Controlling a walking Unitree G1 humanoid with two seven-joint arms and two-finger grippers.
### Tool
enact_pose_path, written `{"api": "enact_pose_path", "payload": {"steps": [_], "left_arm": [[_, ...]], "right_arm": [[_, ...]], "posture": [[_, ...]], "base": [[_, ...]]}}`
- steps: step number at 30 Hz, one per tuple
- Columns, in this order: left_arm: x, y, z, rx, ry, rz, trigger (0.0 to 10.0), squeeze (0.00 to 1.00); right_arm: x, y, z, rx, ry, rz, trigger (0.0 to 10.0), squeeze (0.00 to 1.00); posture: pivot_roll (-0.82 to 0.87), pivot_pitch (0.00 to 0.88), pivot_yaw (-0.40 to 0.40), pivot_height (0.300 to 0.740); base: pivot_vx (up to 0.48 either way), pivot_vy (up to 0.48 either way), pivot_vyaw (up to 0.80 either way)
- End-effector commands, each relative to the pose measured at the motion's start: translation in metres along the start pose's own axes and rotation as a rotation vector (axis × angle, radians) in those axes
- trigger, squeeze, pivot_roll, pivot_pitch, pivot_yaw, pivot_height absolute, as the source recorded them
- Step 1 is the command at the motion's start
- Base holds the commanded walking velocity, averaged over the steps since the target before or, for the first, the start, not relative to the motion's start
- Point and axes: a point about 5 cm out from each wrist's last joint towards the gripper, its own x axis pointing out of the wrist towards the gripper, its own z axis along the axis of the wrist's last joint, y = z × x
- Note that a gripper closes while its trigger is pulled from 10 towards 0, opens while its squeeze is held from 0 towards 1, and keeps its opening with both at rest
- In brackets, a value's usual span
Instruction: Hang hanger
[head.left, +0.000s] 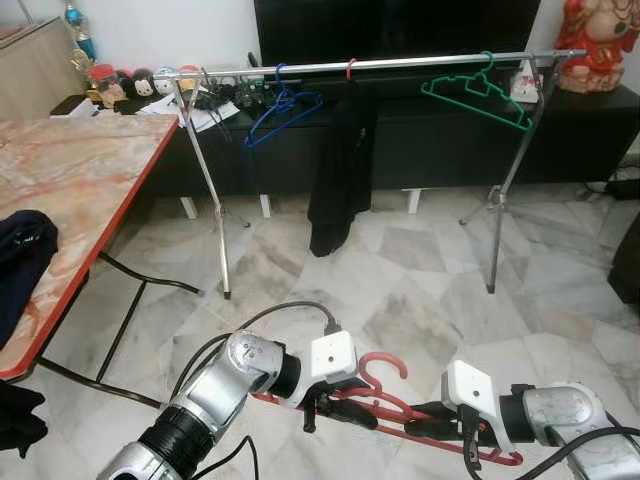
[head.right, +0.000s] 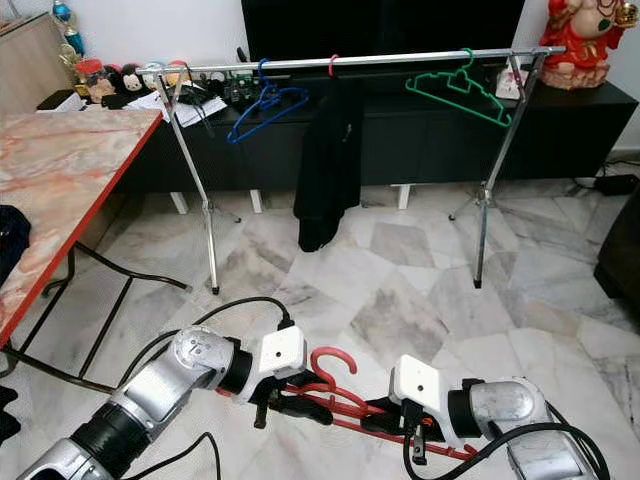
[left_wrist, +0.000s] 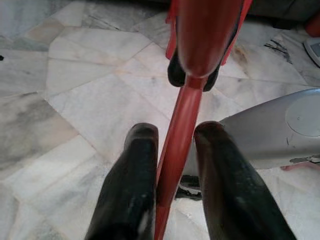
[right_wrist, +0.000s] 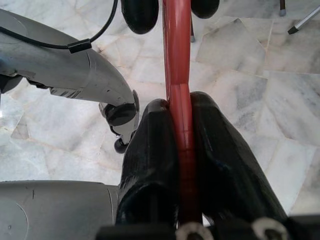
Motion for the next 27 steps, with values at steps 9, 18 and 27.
{"api": "enact_pose_path", "payload": {"steps": [9,18,27], "left_arm": [[-0.001,0.001,0.0,0.008,0.002,-0.032,0.0,0.0],[-0.008,0.006,0.0,0.006,0.004,-0.016,0.0,0.0],[-0.014,0.01,-0.004,0.017,0.044,0.005,0.0,0.0]], "right_arm": [[-0.003,-0.007,0.009,-0.019,-0.025,-0.045,10.0,0.0],[0.0,-0.01,0.008,-0.005,-0.028,-0.047,10.0,0.0],[0.004,-0.009,0.005,-0.004,-0.003,-0.017,10.0,1.0]], "posture": [[-0.15,0.0,0.038,0.74],[-0.15,0.0,0.039,0.74],[-0.14,0.0,0.035,0.74]], "base": [[0.0,0.0,0.0],[0.0,0.0,0.0],[0.0,0.0,0.0]]}}
